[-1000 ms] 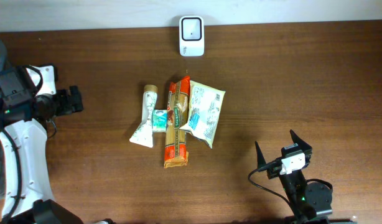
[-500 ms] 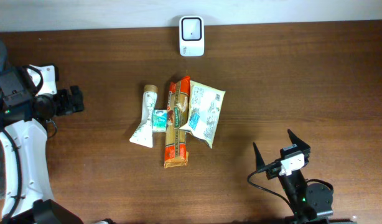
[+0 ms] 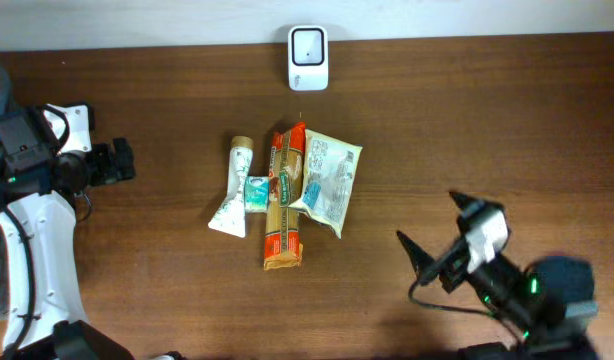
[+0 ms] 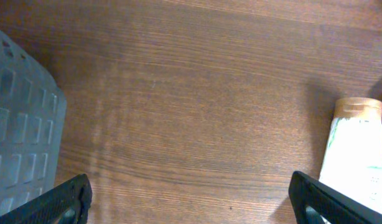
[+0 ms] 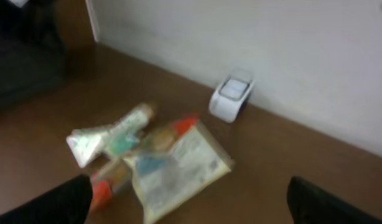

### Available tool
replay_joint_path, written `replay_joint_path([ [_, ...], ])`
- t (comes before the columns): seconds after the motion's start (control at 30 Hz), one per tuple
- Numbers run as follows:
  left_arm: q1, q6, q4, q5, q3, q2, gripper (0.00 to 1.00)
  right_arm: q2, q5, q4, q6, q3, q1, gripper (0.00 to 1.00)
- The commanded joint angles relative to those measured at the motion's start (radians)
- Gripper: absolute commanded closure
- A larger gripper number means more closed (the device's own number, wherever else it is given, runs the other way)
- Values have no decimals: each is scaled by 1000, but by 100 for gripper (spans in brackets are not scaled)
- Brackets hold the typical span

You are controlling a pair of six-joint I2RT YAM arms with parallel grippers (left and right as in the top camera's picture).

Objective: Scan the item barcode
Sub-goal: 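Reach the right gripper to the white snack bag and grasp it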

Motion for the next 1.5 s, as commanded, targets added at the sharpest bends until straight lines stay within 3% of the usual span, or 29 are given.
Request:
replay_joint_path([
  [0.0, 5, 16, 4, 14, 9, 2, 1, 266, -180, -140, 8, 247, 5, 2],
  [0.17, 5, 16, 4, 14, 9, 2, 1, 708, -223, -452, -37, 614, 57, 2],
  [0.27, 5, 16, 4, 14, 9, 2, 1, 909, -221, -502, -26, 734, 138, 2],
  [0.4, 5, 16, 4, 14, 9, 2, 1, 1124, -327, -346, 184, 780, 237, 2],
  [0.47, 5, 16, 4, 14, 9, 2, 1, 1202, -421, -230, 201, 780, 262, 0],
  [0.5, 5, 16, 4, 14, 9, 2, 1, 1246, -405, -183, 233, 780, 281, 8],
  [0.6, 5, 16, 4, 14, 9, 2, 1, 1352, -210, -130, 357, 780, 350, 16],
  [0.87, 5, 16, 4, 14, 9, 2, 1, 1434, 51, -73, 518, 780, 494, 35],
  [1.03, 5, 16, 4, 14, 9, 2, 1, 1468, 132, -124, 559, 769, 531, 36],
  [1.23, 5, 16, 4, 14, 9, 2, 1, 1498, 206, -226, 559, 769, 518, 38],
  [1.47, 5, 16, 4, 14, 9, 2, 1, 1489, 330, -479, 558, 771, 365, 41],
])
